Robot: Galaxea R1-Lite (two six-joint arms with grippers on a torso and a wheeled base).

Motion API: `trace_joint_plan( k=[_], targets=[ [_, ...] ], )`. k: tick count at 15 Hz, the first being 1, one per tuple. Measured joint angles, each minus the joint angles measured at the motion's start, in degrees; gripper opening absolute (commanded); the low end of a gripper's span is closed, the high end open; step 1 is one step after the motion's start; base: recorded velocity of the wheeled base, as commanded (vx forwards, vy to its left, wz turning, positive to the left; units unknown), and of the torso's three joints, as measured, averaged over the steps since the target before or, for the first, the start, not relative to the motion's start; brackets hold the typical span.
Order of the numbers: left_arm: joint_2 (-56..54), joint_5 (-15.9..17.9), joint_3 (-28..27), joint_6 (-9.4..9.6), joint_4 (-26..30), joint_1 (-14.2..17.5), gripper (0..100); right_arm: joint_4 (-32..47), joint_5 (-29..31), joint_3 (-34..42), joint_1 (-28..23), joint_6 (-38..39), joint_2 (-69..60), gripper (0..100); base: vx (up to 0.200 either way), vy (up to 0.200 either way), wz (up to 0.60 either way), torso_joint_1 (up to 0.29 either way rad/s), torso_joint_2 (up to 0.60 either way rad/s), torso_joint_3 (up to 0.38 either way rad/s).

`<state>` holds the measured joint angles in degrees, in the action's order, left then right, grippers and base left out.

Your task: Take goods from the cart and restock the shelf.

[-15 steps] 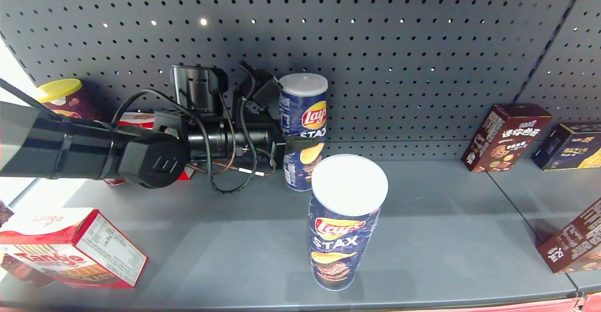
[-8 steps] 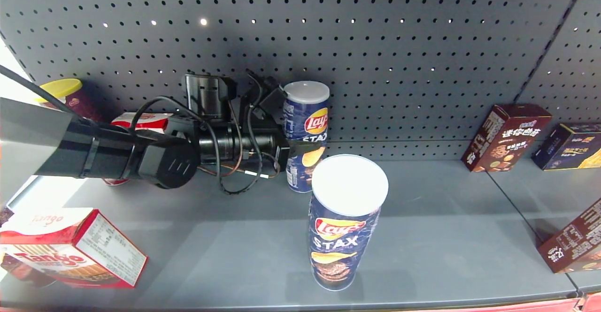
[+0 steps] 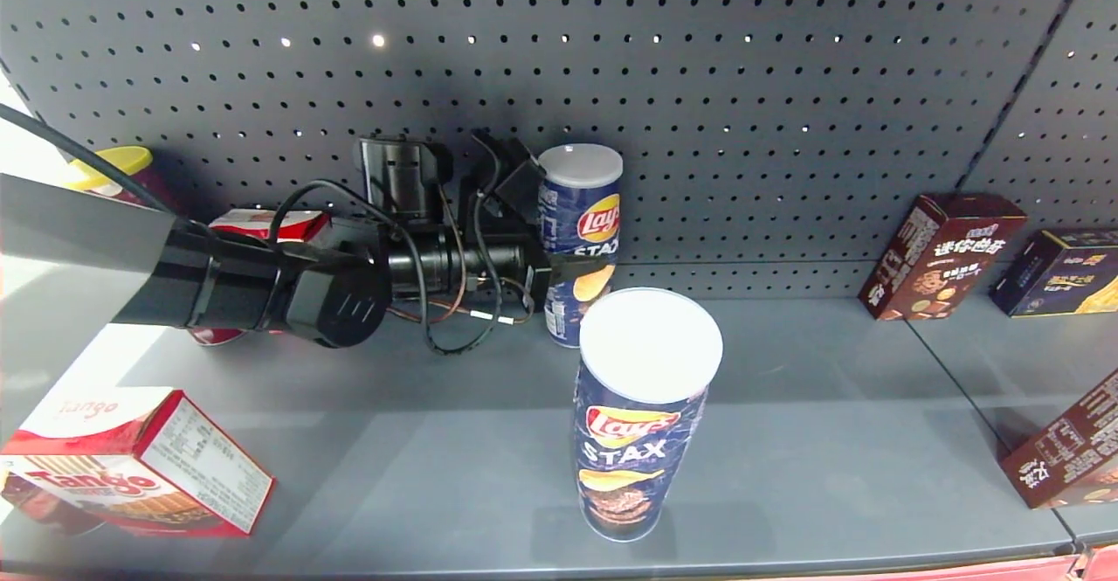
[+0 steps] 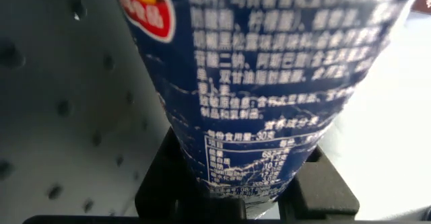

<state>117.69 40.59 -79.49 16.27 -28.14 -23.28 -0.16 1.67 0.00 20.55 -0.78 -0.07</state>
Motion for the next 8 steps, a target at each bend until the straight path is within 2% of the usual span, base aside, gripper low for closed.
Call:
trace_joint_plan(
  k=[5, 8],
  targets=[
    [-0.18, -0.5, 3.06, 0.06, -1.65, -0.2, 100, 0.0, -0.01, 0.0, 0.0, 0.0, 0.0, 100, 0.0, 0.0, 0.0, 0.0, 0.0, 0.0],
    [-2.41, -0.59, 6.97, 0.06, -3.94, 0.13, 100, 0.0, -0.01, 0.0, 0.0, 0.02, 0.0, 100, 0.0, 0.0, 0.0, 0.0, 0.0, 0.0]
  ],
)
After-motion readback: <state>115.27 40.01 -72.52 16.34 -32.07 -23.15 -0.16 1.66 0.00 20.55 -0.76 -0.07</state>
